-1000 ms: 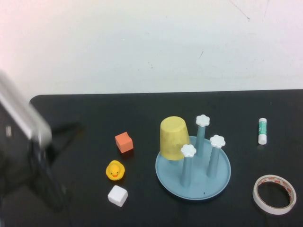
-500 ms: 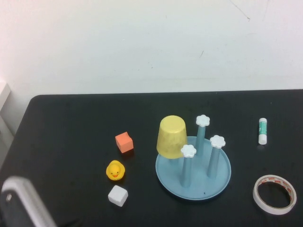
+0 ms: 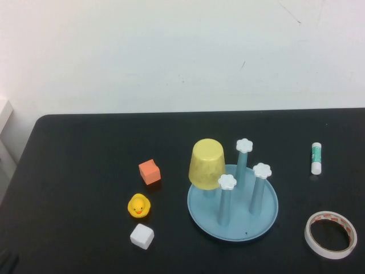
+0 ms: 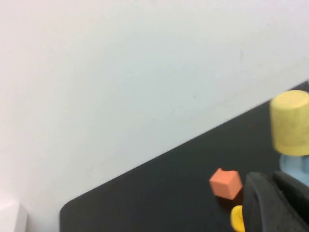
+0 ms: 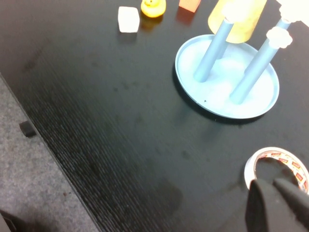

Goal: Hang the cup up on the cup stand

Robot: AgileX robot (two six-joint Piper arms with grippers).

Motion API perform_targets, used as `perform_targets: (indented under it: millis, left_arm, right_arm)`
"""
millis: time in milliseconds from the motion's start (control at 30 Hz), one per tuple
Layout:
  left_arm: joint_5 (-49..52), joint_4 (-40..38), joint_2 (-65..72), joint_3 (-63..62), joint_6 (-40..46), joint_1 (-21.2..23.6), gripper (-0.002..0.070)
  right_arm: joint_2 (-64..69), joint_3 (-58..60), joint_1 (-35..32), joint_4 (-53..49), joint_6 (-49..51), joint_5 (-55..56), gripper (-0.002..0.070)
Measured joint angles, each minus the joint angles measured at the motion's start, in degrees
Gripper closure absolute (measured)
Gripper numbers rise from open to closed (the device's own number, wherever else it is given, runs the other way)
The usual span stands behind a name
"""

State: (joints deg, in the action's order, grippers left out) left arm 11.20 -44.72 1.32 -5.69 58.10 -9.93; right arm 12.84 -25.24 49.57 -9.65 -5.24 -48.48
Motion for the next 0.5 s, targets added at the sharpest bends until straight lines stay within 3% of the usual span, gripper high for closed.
perform_targets:
  millis: [500]
  left_arm:
    - [-7.1, -0.7, -2.0, 6.8, 0.1, 0.1, 0.0675]
  right_arm:
    - [0.0, 0.0, 0.0, 0.0, 0.0, 0.1, 0.0676]
